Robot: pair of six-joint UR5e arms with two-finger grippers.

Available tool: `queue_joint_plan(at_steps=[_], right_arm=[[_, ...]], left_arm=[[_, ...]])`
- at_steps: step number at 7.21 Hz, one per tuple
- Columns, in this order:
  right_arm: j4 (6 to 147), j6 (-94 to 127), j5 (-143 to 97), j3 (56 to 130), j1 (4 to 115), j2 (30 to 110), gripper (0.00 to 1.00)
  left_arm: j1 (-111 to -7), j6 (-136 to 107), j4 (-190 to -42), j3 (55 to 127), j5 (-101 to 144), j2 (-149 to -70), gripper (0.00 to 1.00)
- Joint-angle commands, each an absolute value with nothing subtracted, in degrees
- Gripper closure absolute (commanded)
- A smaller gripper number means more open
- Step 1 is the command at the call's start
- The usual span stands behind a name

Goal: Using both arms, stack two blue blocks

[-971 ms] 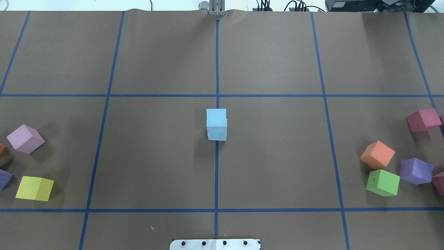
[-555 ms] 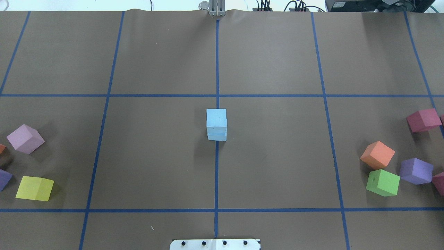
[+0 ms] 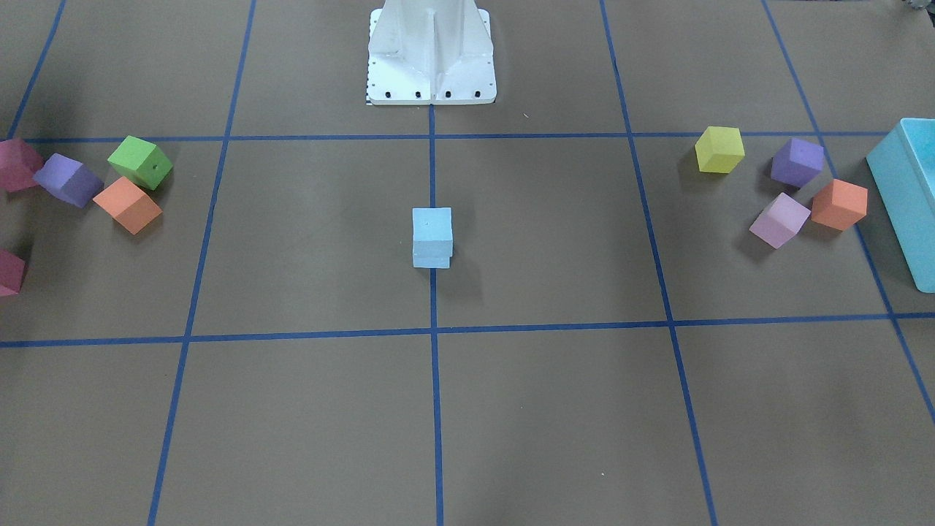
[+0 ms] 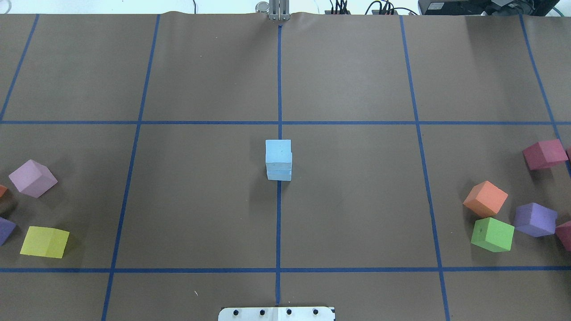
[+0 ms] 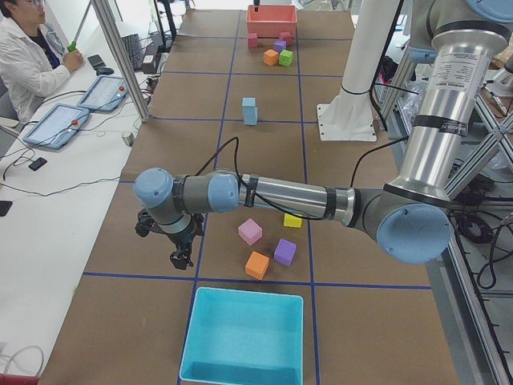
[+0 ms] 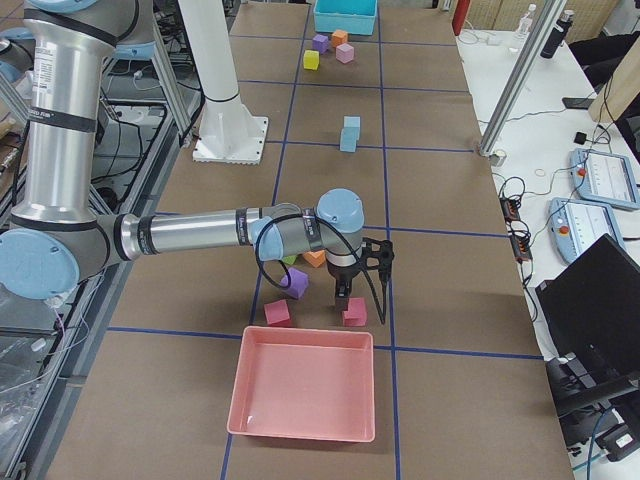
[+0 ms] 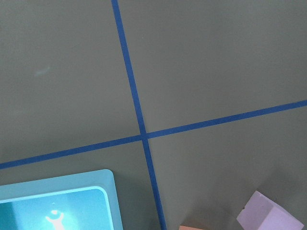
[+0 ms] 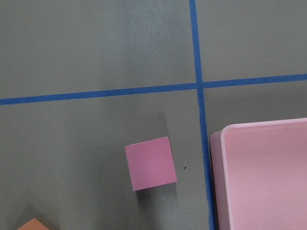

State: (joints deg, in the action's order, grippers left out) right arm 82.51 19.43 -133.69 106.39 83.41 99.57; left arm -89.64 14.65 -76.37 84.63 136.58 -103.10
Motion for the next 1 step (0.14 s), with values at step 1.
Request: queue_joint_plan(at_steps=[1], right_arm=[[82.4, 19.4, -133.7, 106.4, 83.4, 99.7, 0.00]], left_arm=[[-89.6, 14.6, -76.4, 84.7, 136.6, -102.9, 0.00]])
